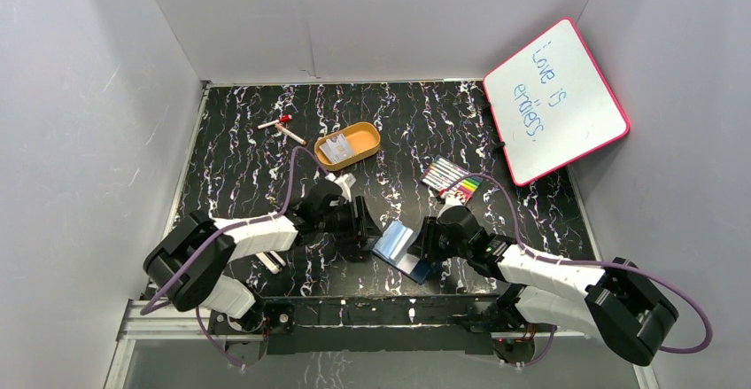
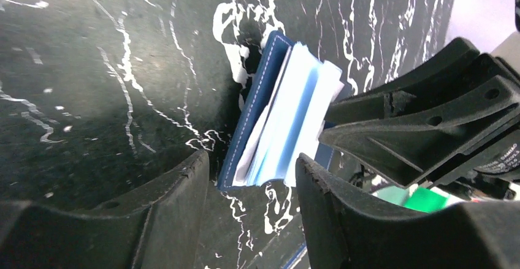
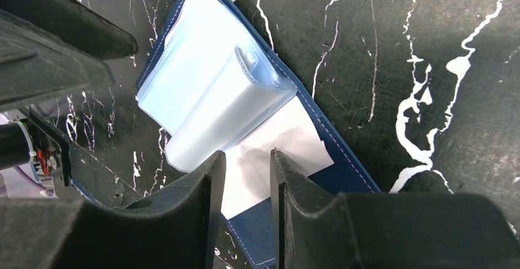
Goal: Put the credit cards into the card holder
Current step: Open the card holder at the center of the board.
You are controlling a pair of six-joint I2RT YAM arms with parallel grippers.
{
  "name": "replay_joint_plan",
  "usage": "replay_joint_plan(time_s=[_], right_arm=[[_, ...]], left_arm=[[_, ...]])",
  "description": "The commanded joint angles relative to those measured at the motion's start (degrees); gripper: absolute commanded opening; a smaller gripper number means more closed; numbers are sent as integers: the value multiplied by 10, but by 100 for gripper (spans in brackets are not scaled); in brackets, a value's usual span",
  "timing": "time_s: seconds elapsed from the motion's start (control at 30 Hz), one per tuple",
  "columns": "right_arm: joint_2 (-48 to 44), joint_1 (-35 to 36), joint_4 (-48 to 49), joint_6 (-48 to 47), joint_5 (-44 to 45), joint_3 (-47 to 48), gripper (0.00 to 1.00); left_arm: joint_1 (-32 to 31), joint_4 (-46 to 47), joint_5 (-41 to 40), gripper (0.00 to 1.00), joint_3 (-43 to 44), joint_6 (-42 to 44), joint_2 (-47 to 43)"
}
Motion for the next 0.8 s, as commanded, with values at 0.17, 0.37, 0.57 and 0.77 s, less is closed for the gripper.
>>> replay_joint_plan(time_s=[0.17, 0.37, 0.57, 0.77], right_arm=[[18, -12, 0, -32, -19, -29, 41], [14, -15, 15, -41, -28, -33, 41], [15, -17, 26, -44, -35, -36, 41], [15, -18, 34, -47, -39, -33, 41]], left_arm=[[-1, -66, -36, 53, 25, 21, -2], [-1, 0, 48, 52, 25, 4, 61], [-1, 93, 131, 51, 12, -24, 98], [-1, 181, 168, 32, -11, -55, 85]])
